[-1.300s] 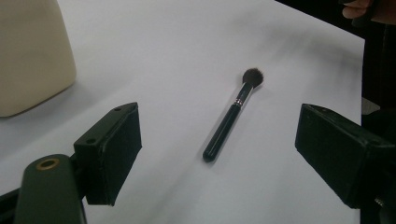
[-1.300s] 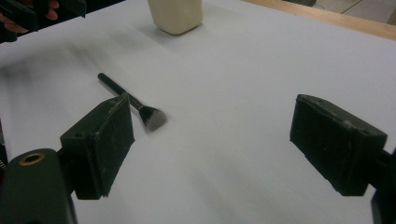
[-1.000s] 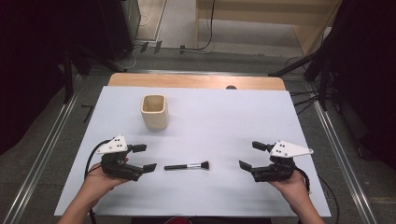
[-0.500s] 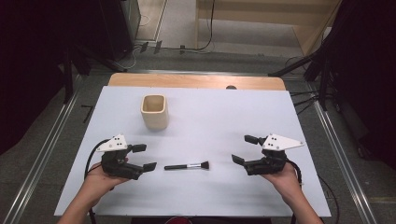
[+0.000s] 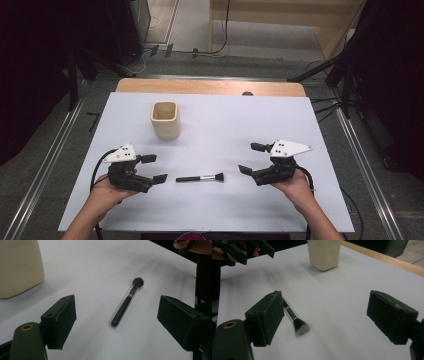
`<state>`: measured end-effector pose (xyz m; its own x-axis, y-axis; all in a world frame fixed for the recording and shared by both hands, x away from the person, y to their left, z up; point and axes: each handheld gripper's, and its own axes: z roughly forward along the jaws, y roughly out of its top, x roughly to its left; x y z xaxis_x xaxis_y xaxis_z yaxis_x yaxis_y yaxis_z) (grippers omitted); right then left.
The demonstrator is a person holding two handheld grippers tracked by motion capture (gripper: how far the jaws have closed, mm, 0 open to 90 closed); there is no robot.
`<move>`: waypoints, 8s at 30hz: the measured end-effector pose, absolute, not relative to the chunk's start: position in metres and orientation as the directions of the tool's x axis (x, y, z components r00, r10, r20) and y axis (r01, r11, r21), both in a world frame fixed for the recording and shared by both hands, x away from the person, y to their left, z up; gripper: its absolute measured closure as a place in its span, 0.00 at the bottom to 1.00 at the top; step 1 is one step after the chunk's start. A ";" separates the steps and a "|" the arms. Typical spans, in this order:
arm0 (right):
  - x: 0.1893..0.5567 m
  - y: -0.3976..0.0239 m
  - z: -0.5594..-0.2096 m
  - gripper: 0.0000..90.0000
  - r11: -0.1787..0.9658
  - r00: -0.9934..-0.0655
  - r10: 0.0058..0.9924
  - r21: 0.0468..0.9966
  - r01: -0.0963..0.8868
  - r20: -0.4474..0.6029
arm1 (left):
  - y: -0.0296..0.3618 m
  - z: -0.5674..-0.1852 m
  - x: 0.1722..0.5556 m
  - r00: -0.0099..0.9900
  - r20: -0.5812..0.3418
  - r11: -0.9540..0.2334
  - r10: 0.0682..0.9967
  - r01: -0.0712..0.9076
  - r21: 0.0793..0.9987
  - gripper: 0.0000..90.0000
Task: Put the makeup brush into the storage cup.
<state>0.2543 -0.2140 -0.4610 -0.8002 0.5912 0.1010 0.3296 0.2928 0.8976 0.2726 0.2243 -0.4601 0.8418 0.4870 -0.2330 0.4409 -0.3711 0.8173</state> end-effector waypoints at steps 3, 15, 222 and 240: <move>0.255 -0.211 -0.461 0.17 0.300 -0.809 0.580 0.896 0.327 0.100 | 0.224 -0.460 0.273 0.842 -0.231 -0.371 0.487 0.439 0.818 0.18; 0.264 -0.196 -0.458 0.17 0.326 -0.866 0.487 0.895 0.305 0.118 | 0.225 -0.459 0.273 0.840 -0.234 -0.373 0.490 0.444 0.815 0.18; 0.299 -0.119 -0.446 0.87 0.790 -0.961 0.245 0.549 0.273 0.125 | 0.221 -0.464 0.273 0.839 -0.227 -0.417 0.494 0.458 0.785 0.18; 0.286 -0.157 -0.435 0.87 0.786 -0.954 0.263 0.541 0.300 0.148 | 0.207 -0.458 0.274 0.865 -0.217 -0.447 0.453 0.431 0.784 0.18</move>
<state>0.2862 -0.1575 -0.4354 -0.9535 0.2627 0.1477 0.3002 0.7859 0.5406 0.2737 0.2067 -0.4577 0.8647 0.4533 -0.2166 0.4307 -0.4470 0.7840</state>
